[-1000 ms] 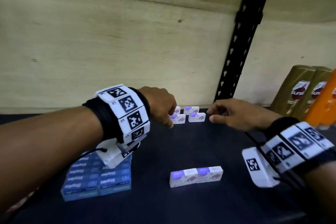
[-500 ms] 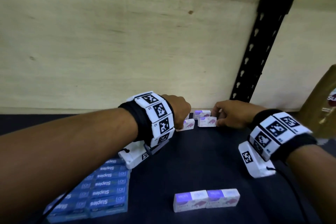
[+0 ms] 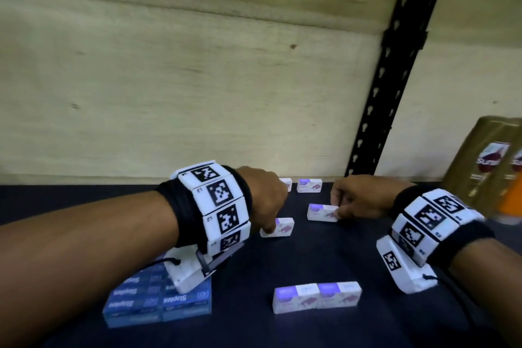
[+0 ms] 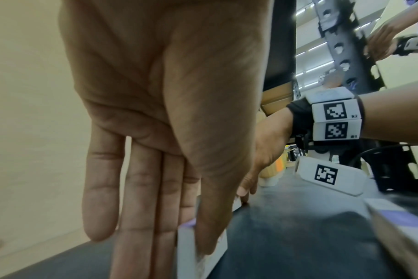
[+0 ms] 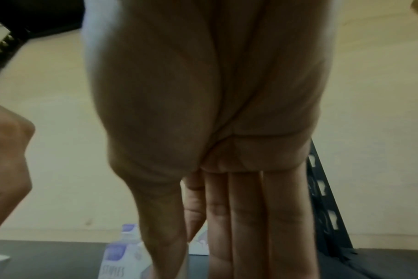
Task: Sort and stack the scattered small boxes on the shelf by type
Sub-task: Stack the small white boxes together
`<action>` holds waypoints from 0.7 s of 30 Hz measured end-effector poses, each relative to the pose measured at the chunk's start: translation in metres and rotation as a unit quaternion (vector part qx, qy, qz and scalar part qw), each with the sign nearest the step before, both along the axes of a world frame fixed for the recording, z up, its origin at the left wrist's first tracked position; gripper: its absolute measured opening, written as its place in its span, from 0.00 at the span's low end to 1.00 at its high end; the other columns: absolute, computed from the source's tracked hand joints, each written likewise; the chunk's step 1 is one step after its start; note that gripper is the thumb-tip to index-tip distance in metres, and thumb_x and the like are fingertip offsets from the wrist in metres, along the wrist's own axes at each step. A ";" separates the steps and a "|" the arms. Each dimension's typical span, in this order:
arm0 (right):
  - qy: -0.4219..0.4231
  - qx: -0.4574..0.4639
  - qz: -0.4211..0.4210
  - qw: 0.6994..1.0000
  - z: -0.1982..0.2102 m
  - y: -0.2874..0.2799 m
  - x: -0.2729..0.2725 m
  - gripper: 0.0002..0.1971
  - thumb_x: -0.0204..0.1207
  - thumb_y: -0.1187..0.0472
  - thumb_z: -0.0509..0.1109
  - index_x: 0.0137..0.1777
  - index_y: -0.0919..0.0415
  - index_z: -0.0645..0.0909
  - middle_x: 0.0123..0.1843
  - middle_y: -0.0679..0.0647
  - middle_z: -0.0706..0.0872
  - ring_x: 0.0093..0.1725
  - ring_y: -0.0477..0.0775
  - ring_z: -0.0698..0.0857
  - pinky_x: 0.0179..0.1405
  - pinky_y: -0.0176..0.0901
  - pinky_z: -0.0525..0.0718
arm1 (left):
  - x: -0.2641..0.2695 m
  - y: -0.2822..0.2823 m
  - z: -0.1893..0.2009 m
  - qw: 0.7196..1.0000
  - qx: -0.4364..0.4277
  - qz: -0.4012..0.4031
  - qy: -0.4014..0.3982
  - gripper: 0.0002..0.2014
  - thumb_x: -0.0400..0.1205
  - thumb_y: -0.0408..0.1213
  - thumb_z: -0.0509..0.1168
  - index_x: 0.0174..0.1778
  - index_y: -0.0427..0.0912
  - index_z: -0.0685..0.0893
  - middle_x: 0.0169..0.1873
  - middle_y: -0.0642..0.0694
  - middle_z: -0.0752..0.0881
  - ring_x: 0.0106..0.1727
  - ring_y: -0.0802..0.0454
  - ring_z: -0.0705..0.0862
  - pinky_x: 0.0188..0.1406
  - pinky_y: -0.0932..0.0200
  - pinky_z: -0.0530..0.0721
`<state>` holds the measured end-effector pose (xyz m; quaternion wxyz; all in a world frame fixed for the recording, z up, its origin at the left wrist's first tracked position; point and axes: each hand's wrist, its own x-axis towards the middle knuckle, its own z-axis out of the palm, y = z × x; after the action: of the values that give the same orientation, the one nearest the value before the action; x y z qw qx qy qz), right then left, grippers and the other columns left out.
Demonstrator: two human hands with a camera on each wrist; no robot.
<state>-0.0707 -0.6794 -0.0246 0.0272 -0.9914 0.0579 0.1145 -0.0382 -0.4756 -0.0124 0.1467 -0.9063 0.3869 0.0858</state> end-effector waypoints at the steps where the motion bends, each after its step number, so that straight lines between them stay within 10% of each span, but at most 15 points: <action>1: 0.011 0.005 0.001 1.000 0.001 0.001 -0.007 0.06 0.76 0.50 0.75 0.46 0.50 0.82 0.43 0.44 0.90 0.40 0.42 0.84 0.47 0.39 0.81 | -0.005 0.004 0.000 1.000 0.006 -0.003 0.001 0.13 0.80 0.49 0.70 0.52 0.43 0.86 0.41 0.51 0.83 0.41 0.50 0.78 0.34 0.58 0.73; 21: 0.064 0.053 0.036 0.996 0.005 0.013 -0.108 0.07 0.77 0.46 0.73 0.50 0.43 0.79 0.49 0.42 0.88 0.50 0.42 0.86 0.56 0.43 0.84 | -0.061 0.045 -0.007 0.994 -0.024 -0.028 0.105 0.08 0.79 0.47 0.69 0.49 0.47 0.86 0.42 0.50 0.91 0.43 0.53 0.87 0.39 0.59 0.82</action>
<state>-0.1789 -0.6665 -0.0193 0.0718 -0.9807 0.0173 0.1812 -0.0991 -0.4311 -0.0196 0.0860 -0.8842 0.4274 0.1677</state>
